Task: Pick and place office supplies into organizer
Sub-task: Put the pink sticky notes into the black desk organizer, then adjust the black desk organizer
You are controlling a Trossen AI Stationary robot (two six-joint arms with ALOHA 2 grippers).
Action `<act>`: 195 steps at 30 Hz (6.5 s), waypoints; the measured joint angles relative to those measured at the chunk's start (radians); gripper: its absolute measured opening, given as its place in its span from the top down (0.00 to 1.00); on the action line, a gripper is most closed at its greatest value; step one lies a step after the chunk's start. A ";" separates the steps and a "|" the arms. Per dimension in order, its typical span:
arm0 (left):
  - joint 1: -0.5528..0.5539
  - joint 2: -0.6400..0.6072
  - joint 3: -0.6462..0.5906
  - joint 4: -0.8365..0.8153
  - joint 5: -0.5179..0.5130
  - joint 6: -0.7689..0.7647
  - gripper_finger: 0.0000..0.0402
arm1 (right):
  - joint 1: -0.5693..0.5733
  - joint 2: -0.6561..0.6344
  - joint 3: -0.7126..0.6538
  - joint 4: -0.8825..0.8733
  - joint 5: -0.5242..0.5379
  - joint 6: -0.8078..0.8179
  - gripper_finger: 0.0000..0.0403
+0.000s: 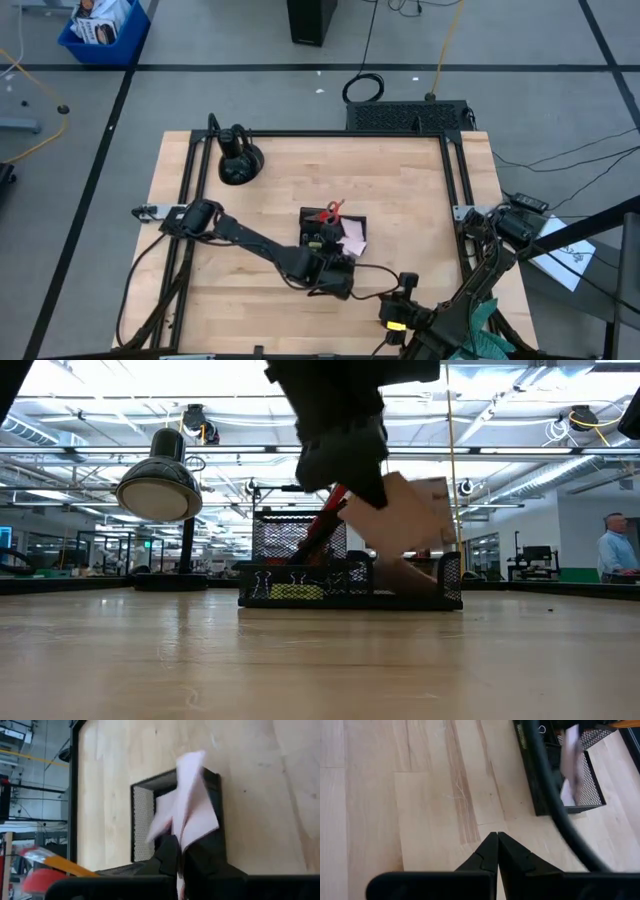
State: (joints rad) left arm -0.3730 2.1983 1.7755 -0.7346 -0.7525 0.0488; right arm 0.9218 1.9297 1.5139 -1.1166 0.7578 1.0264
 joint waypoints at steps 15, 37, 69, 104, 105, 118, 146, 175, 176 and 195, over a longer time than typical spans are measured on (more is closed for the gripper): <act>0.044 0.018 0.044 -0.077 -0.086 -0.092 0.98 | 0.000 0.000 0.000 0.035 0.000 -0.027 1.00; 0.070 0.105 0.044 -0.090 0.073 -0.010 0.78 | 0.000 0.000 0.000 0.043 0.000 -0.047 1.00; 0.070 0.106 0.201 -0.286 0.264 -0.058 0.63 | 0.000 0.000 0.000 0.043 -0.002 -0.051 1.00; 0.104 0.133 0.197 -0.218 0.580 0.019 0.99 | 0.000 0.000 0.000 0.055 -0.003 -0.063 1.00; 0.110 0.137 0.196 -0.220 0.582 0.022 0.99 | 0.000 0.000 0.000 0.055 -0.003 -0.064 1.00; 0.148 0.181 0.173 -0.179 0.477 0.063 1.00 | 0.001 0.000 0.000 0.050 -0.002 -0.073 1.00; -0.002 0.042 0.297 -0.487 0.161 -0.019 0.99 | 0.001 0.000 -0.001 0.075 -0.002 -0.070 1.00; -0.014 -0.883 -1.142 0.724 -0.117 -0.206 1.00 | -0.320 -0.009 -0.419 0.779 -0.204 -0.465 1.00; 0.003 -0.882 -1.163 0.754 -0.125 -0.207 1.00 | -0.332 -0.012 -0.428 0.795 -0.213 -0.483 1.00; 0.507 -0.881 -1.359 1.133 0.413 -0.001 1.00 | -0.513 -0.145 -0.677 1.135 -0.332 -0.628 1.00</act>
State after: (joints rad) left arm 0.1337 1.3174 0.4160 0.3988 -0.3392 0.0473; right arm 0.4089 1.7845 0.8369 0.0185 0.4254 0.3982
